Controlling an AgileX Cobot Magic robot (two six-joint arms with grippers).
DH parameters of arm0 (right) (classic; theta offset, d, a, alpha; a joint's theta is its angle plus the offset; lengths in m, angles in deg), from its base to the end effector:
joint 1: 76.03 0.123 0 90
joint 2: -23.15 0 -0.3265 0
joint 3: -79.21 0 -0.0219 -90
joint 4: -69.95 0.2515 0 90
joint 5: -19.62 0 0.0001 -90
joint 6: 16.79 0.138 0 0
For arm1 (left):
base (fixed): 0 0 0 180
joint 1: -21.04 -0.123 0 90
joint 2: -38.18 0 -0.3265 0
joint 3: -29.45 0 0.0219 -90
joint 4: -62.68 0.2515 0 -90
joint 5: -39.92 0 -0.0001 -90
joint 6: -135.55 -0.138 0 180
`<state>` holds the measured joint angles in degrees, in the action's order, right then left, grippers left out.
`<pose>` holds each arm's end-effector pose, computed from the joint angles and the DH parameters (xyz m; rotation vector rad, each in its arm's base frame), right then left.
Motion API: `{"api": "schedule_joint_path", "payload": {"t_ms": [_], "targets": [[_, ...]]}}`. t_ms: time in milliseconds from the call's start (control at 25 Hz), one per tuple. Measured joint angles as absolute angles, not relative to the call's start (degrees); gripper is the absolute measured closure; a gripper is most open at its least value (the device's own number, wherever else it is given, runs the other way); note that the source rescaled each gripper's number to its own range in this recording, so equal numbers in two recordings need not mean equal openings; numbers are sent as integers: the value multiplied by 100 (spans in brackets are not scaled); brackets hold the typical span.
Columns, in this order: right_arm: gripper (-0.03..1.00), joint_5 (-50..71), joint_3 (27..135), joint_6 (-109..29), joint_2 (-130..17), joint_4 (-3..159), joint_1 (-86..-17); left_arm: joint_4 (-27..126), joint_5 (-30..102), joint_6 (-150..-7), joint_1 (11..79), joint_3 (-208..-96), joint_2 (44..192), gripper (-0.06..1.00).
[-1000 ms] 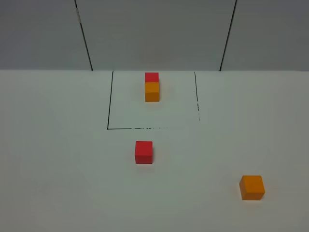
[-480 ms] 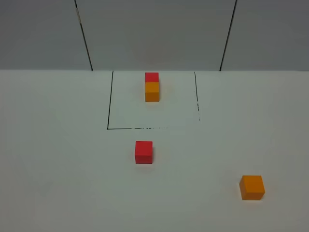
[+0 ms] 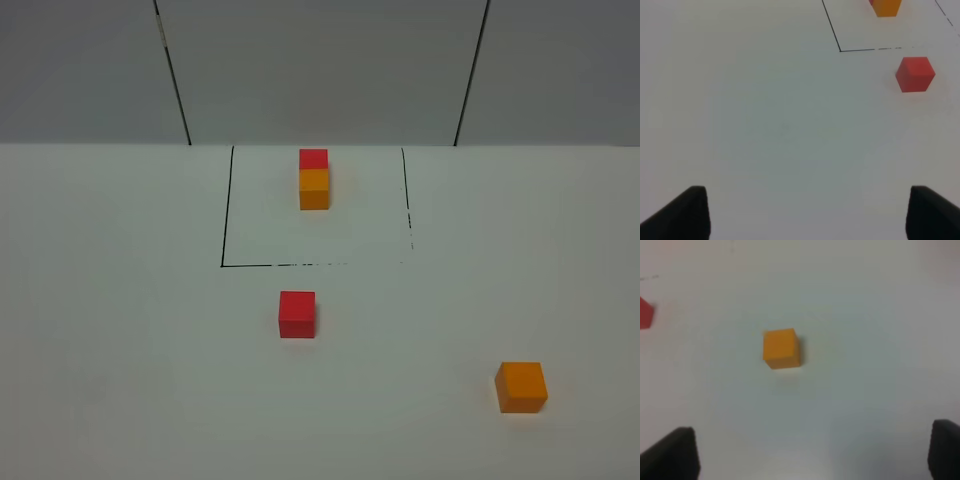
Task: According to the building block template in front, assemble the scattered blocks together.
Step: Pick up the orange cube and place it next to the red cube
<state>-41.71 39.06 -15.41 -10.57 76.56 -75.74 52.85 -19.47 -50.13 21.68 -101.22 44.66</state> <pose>0.0608 0.0143 0.2979 0.0385 2.3572 0.1605 -0.0051 -0.0202 0.2619 0.1167 1.9987 -0.1478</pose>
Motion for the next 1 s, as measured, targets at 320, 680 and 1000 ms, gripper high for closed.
{"api": "schedule_joint_path", "payload": {"t_ms": [320,680,1000], "targets": [[14,-3483,4466,-2240,-4015,8294,-7574,5285,-1947,-5013,2168,-10122,4466,27],[15,-2875,4963,-2029,-6272,8377,-6576,5285,-1947,-5018,2168,-10122,4466,27],[15,-2443,5221,-1017,-7357,7764,-5824,5285,-1947,-5018,2168,-10122,4466,27]]}}
